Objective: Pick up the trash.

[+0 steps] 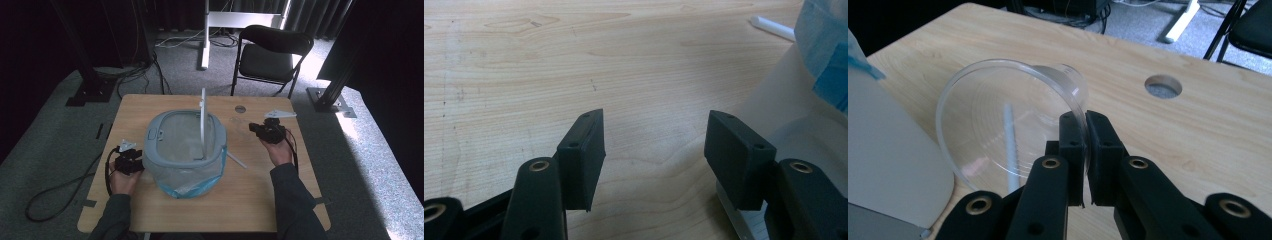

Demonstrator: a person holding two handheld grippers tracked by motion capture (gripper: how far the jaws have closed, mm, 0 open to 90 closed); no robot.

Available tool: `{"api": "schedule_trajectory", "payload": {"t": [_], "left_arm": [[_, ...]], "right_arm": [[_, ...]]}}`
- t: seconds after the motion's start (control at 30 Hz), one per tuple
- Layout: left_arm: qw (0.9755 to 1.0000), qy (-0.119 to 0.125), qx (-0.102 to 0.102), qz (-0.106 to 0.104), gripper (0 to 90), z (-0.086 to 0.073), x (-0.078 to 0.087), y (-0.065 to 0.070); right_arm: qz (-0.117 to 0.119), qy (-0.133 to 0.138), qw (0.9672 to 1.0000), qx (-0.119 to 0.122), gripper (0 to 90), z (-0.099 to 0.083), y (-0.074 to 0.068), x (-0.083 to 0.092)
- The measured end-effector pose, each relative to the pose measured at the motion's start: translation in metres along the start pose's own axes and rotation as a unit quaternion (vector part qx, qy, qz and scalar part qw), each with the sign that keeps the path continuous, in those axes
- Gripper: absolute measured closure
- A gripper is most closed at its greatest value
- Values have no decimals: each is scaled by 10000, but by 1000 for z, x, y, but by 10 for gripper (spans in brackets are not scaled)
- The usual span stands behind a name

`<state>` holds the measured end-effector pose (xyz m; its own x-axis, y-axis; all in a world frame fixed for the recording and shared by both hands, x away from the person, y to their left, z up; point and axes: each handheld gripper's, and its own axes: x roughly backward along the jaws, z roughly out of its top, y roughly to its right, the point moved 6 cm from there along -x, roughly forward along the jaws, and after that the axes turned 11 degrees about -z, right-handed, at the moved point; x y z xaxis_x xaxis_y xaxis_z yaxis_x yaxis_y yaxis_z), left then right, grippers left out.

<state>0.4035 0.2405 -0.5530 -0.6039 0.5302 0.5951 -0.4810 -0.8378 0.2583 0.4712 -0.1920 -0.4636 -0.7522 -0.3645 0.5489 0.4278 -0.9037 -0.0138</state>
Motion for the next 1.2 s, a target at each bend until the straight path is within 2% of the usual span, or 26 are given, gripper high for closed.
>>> {"api": "schedule_trajectory", "payload": {"t": [0.1, 0.33, 0.9, 1.2], "left_arm": [[10000, -16, -12, -13, 416, 0, -1, 1], [10000, -27, -15, -12, 417, -1, -1, 0], [9999, -96, -30, -9, 416, -3, -6, 1], [9999, -102, -31, -22, 416, -3, -6, 1]], "right_arm": [[22, 77, 10000, -56, 861, 7, 0, 3], [30, 225, 9997, 4, 861, 21, -5, 7], [147, 486, 9987, -21, 862, 41, -8, 20], [160, 593, 9981, 73, 862, 54, -15, 23]]}}
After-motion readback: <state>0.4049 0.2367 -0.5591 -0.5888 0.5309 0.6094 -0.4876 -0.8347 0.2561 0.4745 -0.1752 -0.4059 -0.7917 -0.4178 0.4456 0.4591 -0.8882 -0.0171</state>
